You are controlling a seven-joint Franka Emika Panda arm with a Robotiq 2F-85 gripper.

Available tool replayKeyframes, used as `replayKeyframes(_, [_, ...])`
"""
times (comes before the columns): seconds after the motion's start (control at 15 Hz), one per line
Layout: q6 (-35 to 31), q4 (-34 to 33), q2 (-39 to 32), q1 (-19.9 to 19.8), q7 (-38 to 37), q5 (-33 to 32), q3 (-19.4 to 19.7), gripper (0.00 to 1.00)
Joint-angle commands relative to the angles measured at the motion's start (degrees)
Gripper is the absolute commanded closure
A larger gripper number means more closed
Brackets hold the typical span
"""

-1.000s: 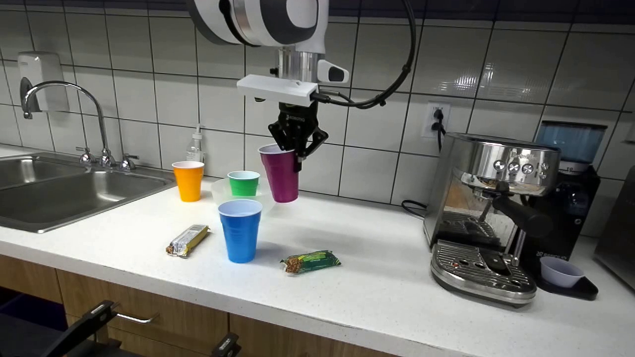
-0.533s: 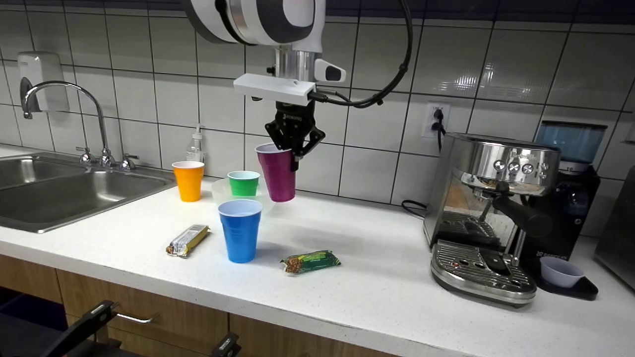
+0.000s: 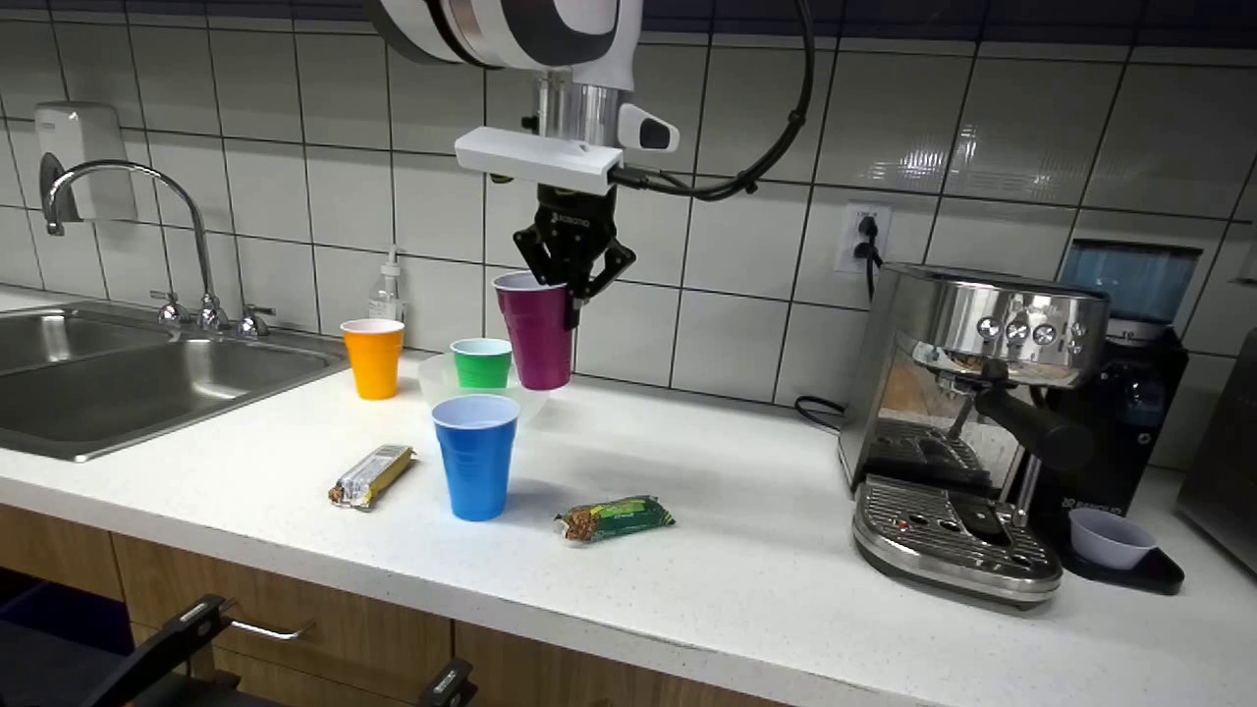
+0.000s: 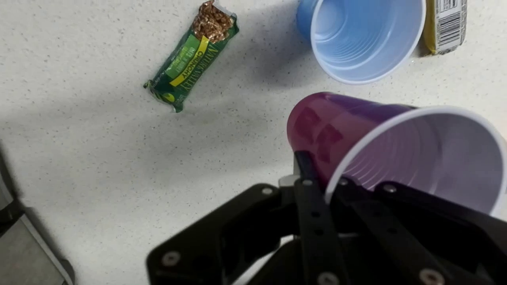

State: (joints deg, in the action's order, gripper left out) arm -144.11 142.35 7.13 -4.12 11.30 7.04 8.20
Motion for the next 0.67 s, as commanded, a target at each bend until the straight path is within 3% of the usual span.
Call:
replayKeyframes(0.0, [4.9,0.2,2.8,0.5,4.3,2.3,0.0,0.99])
replayKeyframes(0.6, [11.8,-0.4,3.8,1.2,8.3,2.4,0.1,0.99])
